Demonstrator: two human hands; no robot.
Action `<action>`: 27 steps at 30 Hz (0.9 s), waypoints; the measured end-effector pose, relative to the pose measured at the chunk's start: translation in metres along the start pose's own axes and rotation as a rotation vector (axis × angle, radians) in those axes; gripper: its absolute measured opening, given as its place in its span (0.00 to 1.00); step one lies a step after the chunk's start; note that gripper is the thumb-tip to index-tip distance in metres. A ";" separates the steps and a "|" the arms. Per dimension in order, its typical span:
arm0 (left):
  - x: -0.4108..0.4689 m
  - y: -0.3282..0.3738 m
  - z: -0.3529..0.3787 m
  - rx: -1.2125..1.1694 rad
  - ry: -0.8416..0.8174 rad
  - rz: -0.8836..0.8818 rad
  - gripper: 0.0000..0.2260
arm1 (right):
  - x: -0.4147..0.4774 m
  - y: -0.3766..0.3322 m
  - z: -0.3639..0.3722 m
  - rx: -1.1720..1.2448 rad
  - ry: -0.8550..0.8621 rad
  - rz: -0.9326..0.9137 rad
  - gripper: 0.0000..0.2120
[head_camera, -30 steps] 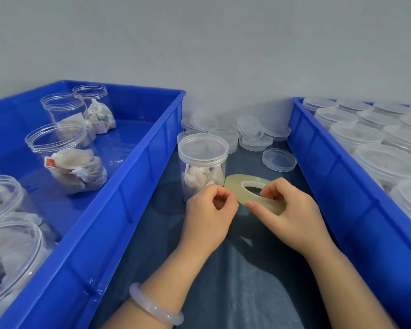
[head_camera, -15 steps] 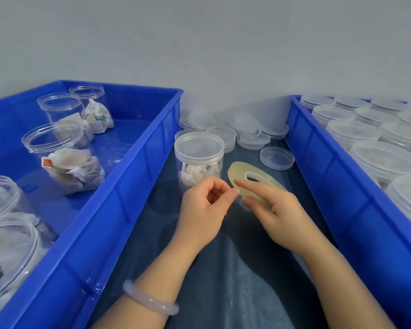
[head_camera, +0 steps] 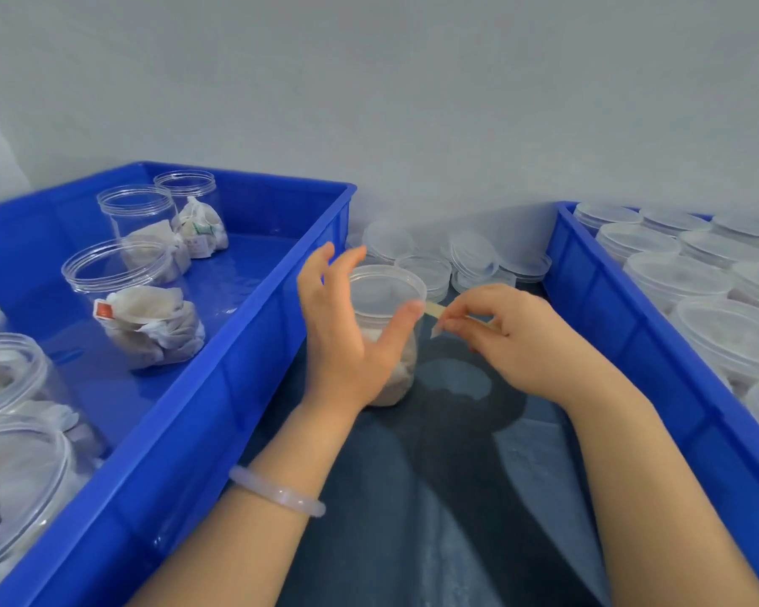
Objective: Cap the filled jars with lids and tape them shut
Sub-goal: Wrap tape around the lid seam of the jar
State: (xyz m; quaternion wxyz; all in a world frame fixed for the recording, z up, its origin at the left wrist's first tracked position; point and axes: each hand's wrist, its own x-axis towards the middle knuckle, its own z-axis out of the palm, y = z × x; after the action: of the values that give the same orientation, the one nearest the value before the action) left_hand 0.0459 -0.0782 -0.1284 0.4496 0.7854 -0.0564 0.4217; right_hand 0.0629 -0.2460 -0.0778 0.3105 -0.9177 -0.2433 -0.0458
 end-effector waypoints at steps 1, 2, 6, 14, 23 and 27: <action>-0.004 -0.007 0.003 -0.037 -0.043 -0.033 0.33 | 0.001 0.001 0.002 -0.009 -0.012 0.004 0.06; -0.006 -0.014 0.005 -0.060 -0.054 -0.039 0.34 | 0.002 0.001 0.004 -0.012 -0.019 0.009 0.06; -0.009 -0.030 0.008 -0.125 -0.052 -0.003 0.39 | 0.007 0.004 0.010 -0.021 -0.015 0.025 0.04; -0.010 -0.025 0.009 -0.180 -0.037 -0.020 0.37 | 0.010 0.004 0.022 -0.012 0.083 0.037 0.04; -0.010 -0.025 0.011 -0.204 0.002 -0.072 0.32 | 0.008 0.001 0.022 -0.008 0.074 0.040 0.08; -0.011 -0.022 0.010 -0.223 0.002 -0.075 0.33 | 0.009 0.001 0.024 -0.006 0.106 0.047 0.04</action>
State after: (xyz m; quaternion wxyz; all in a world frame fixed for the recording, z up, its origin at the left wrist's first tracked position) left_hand 0.0557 -0.0755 -0.1529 0.5499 0.7315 -0.0730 0.3965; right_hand 0.0699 -0.2288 -0.0952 0.3212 -0.9205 -0.2046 -0.0880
